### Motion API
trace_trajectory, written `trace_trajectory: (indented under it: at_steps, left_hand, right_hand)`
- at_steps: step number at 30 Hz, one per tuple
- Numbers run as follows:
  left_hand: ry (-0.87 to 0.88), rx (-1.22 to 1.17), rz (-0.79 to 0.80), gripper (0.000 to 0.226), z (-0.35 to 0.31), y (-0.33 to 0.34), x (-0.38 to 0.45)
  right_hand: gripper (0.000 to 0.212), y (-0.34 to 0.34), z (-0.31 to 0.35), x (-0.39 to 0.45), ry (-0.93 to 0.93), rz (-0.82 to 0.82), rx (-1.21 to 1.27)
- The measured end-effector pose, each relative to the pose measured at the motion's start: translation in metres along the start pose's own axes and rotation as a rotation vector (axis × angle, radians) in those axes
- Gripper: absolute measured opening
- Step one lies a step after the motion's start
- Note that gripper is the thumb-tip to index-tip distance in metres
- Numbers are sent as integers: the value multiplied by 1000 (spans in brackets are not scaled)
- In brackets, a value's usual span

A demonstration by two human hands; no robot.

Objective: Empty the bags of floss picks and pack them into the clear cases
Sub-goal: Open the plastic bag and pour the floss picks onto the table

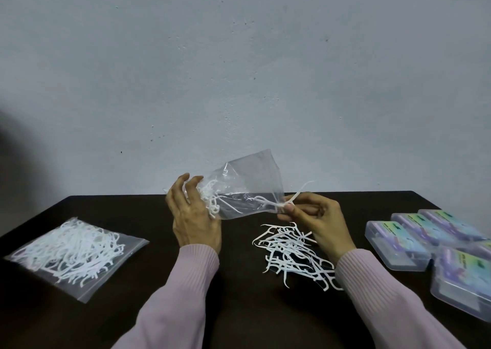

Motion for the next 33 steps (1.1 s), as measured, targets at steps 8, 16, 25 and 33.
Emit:
trace_trajectory:
  at_steps: [8, 16, 25, 33]
  left_hand:
    - [-17, 21, 8, 68, 2, 1, 0]
    - [-95, 29, 19, 69, 12, 0, 1]
    - [-205, 46, 11, 70, 25, -5, 4]
    - [-151, 28, 50, 69, 13, 0, -2]
  right_hand:
    - [9, -10, 0, 1, -27, -78, -70]
    - [13, -27, -11, 2, 71, -147, -369]
    - [3, -31, -29, 0, 276, -50, -914]
    - [11, -18, -16, -2, 217, -10, -1151]
Point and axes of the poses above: each hand's wrist, its own x-axis towards the middle knuckle, its own y-axis out of the palm, z = x × y, the point moved 7 cm from there along x, towards the middle knuckle, and after that the axes turned 4 degrees about z, right-handed, at the moved point
